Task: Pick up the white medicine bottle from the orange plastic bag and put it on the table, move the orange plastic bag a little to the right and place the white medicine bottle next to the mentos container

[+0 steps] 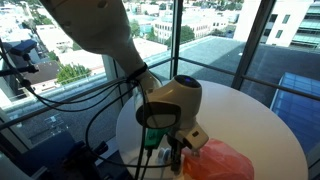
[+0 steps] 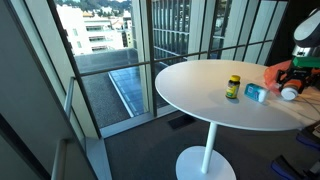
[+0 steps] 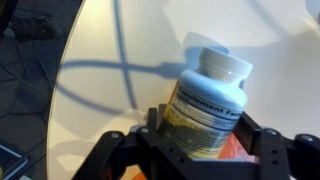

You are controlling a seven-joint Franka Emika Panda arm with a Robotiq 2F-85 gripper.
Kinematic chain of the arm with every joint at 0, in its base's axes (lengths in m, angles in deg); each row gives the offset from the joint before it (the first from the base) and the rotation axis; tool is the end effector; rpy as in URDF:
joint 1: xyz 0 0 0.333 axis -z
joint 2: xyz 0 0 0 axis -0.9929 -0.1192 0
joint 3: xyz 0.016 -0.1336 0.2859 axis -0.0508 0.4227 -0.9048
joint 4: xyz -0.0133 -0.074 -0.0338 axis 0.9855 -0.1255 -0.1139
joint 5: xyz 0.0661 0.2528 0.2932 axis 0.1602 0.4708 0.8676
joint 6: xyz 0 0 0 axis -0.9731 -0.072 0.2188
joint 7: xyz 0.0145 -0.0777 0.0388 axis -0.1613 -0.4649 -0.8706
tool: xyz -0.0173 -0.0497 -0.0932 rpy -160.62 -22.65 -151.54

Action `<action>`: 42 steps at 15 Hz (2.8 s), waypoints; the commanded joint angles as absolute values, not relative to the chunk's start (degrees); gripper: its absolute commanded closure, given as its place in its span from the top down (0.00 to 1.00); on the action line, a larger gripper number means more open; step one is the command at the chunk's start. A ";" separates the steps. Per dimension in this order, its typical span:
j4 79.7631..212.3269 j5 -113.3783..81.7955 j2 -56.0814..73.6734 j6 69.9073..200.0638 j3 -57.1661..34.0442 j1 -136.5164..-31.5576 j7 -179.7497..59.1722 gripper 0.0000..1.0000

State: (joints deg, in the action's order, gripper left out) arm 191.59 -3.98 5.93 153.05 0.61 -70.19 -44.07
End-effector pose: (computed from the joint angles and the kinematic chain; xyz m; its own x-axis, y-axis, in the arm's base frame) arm 0.4201 -0.2472 0.1748 0.5395 -0.8407 -0.0457 -0.8394 -0.5413 0.0489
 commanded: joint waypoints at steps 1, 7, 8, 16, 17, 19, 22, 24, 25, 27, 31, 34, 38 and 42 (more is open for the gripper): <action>191.02 -3.04 5.78 153.29 0.46 -70.86 -43.83 0.45; 192.22 -3.70 8.87 152.08 0.14 -72.03 -44.66 0.36; 192.32 -4.06 9.37 151.85 0.19 -72.40 -44.63 0.36; 191.44 -12.03 11.75 149.26 0.45 -74.99 -46.42 0.36; 191.18 -13.07 11.71 148.79 0.20 -75.01 -47.40 0.36; 190.71 -15.09 11.14 148.86 -0.23 -75.10 -49.51 0.36; 190.08 -16.55 10.79 149.11 -1.19 -75.01 -52.99 0.36; 189.36 -17.06 10.56 148.92 -1.83 -75.15 -54.80 0.36; 188.91 -17.28 10.40 148.82 -2.11 -75.27 -55.38 0.36; 187.60 -17.52 9.69 148.63 -2.70 -75.46 -56.41 0.36; 184.47 -17.59 7.35 148.16 -3.43 -75.43 -57.78 0.36; 182.14 -17.08 4.76 148.50 -3.70 -75.01 -58.69 0.36; 179.82 -16.27 1.44 149.19 -4.10 -74.44 -60.15 0.36; 178.50 -15.57 -0.53 148.74 -4.34 -73.92 -60.66 0.36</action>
State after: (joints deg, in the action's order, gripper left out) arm 180.65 -16.82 0.90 149.76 -3.37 -75.34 -58.52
